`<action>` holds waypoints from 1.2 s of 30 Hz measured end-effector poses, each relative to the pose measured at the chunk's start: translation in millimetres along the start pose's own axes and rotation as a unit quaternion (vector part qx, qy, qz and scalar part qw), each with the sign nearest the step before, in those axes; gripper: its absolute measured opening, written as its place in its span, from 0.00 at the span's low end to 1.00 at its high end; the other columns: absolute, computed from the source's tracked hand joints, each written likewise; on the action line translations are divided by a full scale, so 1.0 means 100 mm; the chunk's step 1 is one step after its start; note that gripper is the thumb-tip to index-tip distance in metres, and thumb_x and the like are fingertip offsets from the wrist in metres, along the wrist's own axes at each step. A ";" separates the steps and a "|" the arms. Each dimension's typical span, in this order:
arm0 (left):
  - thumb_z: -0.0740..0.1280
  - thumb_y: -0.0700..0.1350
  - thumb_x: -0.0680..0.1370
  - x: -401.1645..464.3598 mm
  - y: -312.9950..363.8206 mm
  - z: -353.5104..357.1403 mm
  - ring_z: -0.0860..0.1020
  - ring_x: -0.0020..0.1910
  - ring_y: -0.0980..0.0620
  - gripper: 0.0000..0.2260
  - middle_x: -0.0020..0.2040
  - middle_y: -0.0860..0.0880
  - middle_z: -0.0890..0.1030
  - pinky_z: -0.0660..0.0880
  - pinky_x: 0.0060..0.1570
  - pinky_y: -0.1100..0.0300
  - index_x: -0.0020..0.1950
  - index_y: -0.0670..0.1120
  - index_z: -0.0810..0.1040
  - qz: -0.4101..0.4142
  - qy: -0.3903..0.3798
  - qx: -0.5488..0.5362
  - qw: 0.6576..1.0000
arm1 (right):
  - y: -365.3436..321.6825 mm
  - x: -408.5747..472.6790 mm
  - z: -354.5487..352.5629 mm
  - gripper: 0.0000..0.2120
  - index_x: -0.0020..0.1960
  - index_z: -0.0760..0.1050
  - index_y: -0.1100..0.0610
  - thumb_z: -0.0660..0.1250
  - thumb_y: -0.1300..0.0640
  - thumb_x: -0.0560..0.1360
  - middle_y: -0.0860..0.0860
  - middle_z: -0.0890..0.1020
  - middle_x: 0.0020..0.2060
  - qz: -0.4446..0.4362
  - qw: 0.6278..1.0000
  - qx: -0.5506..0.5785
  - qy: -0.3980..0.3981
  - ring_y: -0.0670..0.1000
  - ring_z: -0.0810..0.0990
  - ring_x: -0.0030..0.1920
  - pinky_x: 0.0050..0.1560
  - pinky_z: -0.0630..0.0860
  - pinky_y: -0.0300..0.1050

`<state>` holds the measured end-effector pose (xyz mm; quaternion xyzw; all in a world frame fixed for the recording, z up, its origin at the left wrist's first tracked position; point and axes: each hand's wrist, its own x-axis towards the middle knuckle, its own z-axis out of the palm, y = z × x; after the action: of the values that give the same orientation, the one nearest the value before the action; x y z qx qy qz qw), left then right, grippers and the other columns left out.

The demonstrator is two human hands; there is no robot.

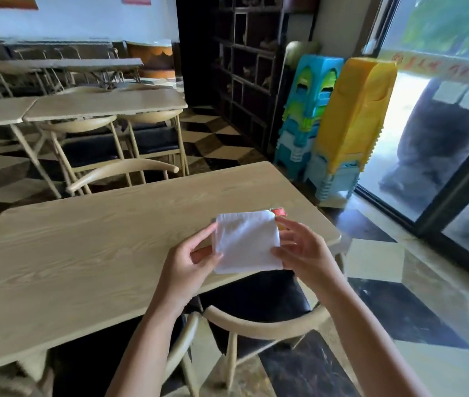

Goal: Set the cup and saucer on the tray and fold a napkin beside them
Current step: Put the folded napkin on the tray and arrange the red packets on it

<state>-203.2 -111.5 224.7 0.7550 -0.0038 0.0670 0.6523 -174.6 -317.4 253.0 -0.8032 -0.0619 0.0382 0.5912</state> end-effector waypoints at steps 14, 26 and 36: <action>0.69 0.34 0.72 0.72 -0.10 0.93 0.79 0.47 0.67 0.24 0.56 0.56 0.81 0.71 0.44 0.75 0.65 0.52 0.74 -0.013 0.004 0.043 0.999 | 0.53 0.60 -0.75 0.28 0.66 0.68 0.46 0.70 0.60 0.68 0.41 0.77 0.47 0.003 0.995 -0.102 0.016 0.46 0.80 0.46 0.42 0.74 0.37; 0.68 0.43 0.70 1.77 -0.76 1.63 0.71 0.65 0.60 0.29 0.69 0.56 0.70 0.68 0.67 0.55 0.70 0.54 0.66 -0.075 -0.112 0.036 0.990 | 1.23 1.57 -1.20 0.27 0.65 0.69 0.44 0.70 0.60 0.69 0.45 0.79 0.54 0.082 0.981 -0.174 0.032 0.42 0.80 0.46 0.43 0.75 0.38; 0.59 0.27 0.73 2.06 -1.64 2.15 0.58 0.70 0.64 0.31 0.67 0.62 0.59 0.65 0.69 0.51 0.73 0.47 0.59 -0.138 0.006 0.115 0.984 | 2.14 2.43 -1.10 0.28 0.64 0.70 0.47 0.67 0.67 0.68 0.48 0.75 0.58 0.106 0.974 -0.187 -0.073 0.45 0.77 0.48 0.41 0.68 0.27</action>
<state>37.1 -282.3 55.1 0.8178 0.1125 -0.0191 0.5641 92.6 -448.9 84.9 -0.8965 -0.0258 0.1467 0.4172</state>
